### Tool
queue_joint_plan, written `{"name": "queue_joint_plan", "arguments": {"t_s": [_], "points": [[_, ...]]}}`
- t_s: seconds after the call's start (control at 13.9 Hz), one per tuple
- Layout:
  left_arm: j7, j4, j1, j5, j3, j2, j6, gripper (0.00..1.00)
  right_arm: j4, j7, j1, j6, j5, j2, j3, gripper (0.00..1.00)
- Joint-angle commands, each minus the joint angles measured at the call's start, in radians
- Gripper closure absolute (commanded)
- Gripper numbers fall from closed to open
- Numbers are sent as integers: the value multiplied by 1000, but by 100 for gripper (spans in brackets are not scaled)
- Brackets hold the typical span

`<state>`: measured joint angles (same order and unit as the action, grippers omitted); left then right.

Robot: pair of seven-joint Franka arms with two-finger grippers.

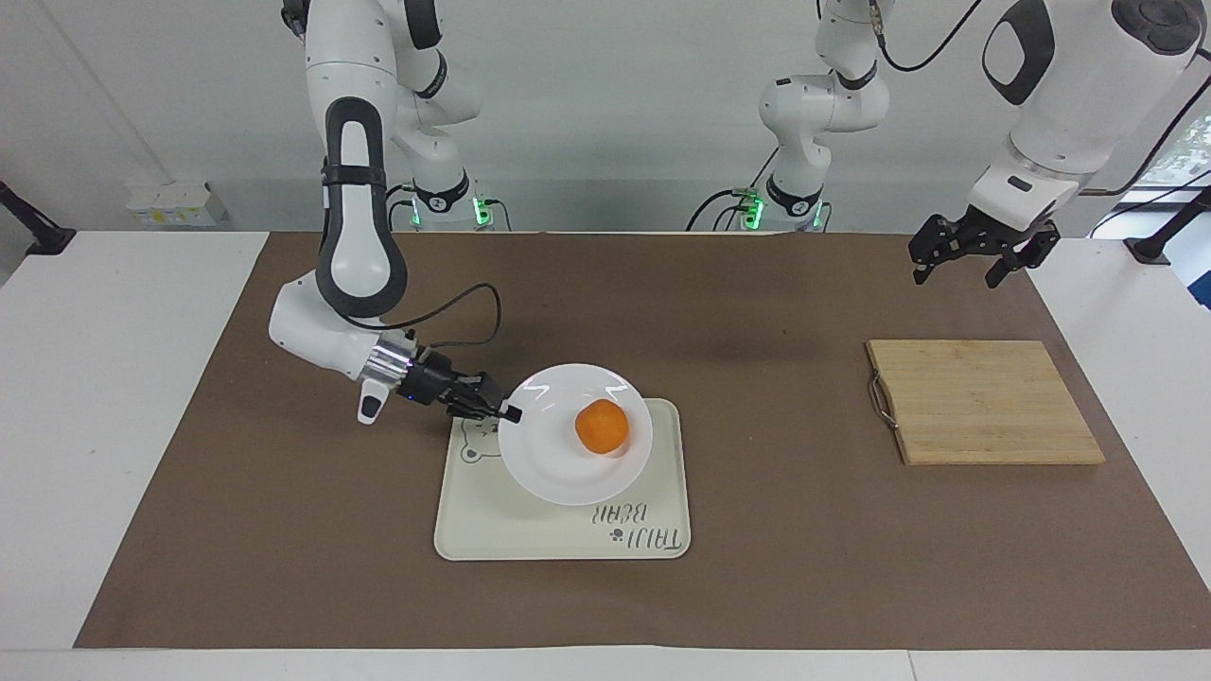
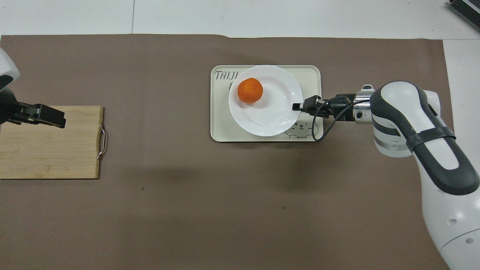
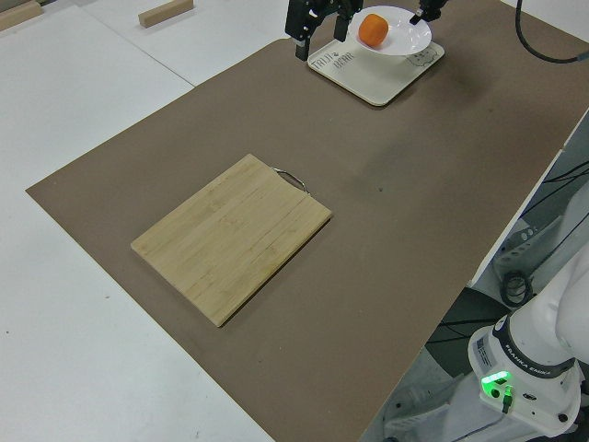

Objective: Place orange and plate with both arms

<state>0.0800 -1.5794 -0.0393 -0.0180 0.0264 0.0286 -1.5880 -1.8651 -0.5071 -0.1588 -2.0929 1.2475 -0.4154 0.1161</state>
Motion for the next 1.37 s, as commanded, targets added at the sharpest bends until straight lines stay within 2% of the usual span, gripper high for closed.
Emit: {"name": "queue_joint_plan", "arguments": {"t_s": [0.0, 0.29, 1.3], "points": [[17, 10, 13, 12, 6, 2, 19, 0, 29, -5, 12, 4, -19, -36, -4, 100], [17, 10, 13, 13, 6, 2, 19, 0, 29, -65, 9, -10, -2, -65, -4, 100], [17, 10, 13, 13, 6, 2, 19, 0, 15, -64, -10, -96, -2, -66, -7, 99]]}}
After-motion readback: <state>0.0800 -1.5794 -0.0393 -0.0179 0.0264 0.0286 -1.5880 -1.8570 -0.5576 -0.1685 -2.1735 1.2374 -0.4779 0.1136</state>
